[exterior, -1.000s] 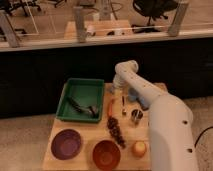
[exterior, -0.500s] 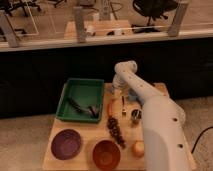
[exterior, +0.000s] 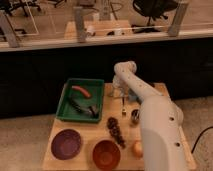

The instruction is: Wipe purple bowl with towel

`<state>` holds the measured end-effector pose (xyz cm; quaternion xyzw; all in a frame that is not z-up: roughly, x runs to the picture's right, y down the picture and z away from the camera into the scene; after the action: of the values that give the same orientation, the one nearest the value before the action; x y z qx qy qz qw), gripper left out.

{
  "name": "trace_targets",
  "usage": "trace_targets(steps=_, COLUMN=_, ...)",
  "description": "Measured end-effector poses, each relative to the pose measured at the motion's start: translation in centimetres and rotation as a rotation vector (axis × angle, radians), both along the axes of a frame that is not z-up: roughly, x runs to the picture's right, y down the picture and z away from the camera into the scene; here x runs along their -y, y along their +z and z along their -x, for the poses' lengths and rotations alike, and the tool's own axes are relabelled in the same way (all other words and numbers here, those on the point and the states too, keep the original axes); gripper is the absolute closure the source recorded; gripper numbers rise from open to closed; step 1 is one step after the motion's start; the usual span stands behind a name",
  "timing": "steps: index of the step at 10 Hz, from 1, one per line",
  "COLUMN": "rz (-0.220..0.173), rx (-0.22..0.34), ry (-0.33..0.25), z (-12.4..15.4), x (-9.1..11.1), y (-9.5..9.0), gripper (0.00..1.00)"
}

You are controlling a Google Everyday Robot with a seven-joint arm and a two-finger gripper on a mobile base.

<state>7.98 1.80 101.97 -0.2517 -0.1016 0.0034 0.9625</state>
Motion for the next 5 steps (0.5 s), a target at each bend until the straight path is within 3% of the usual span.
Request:
trace_targets(steps=1, rz=0.000, rx=-0.001, ry=0.002, z=-0.09, x=0.03, y=-0.07, gripper=0.99)
trace_targets(steps=5, rz=-0.001, rx=-0.002, ry=0.001, z=-0.15, x=0.02, y=-0.18, gripper=1.00)
